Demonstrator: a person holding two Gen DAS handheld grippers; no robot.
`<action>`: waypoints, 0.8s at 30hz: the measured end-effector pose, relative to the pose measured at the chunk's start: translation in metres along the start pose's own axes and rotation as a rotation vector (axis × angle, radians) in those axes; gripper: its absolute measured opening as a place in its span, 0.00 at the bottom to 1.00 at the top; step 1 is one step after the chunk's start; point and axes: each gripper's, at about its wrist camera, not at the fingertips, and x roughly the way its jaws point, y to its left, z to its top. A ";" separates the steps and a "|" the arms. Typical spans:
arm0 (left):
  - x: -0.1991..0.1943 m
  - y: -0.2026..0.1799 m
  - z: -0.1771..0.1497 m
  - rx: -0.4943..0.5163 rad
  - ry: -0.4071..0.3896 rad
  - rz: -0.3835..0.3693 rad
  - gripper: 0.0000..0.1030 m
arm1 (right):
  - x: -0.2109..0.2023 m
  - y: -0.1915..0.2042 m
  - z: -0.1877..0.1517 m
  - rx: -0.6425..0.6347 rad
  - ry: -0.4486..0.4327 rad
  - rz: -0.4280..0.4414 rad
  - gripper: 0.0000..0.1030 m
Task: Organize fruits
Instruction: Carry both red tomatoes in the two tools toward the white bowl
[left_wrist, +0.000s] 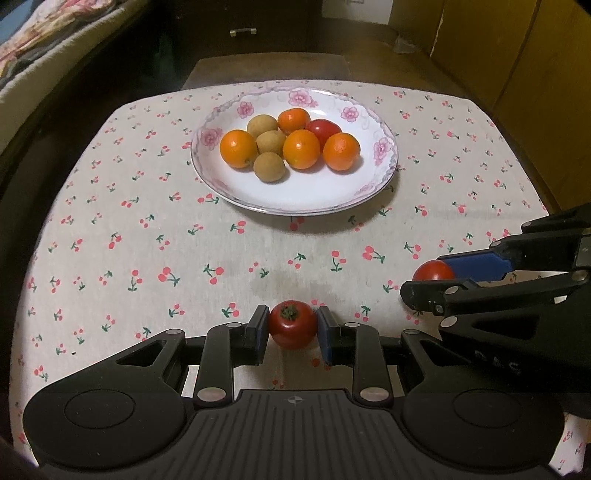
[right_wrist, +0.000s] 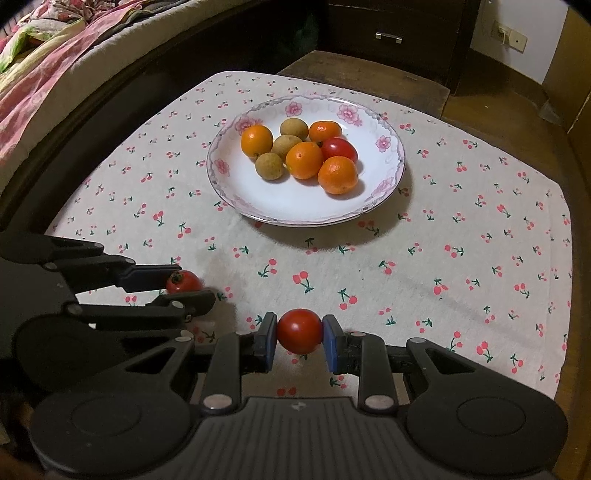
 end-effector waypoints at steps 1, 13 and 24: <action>-0.001 0.000 0.000 0.000 -0.002 0.000 0.34 | -0.001 0.000 0.000 0.001 -0.002 0.001 0.27; -0.007 -0.001 0.006 0.001 -0.032 0.005 0.34 | -0.008 -0.002 0.005 0.014 -0.028 0.009 0.27; -0.010 -0.001 0.011 0.003 -0.052 0.008 0.34 | -0.014 -0.003 0.010 0.021 -0.047 0.011 0.27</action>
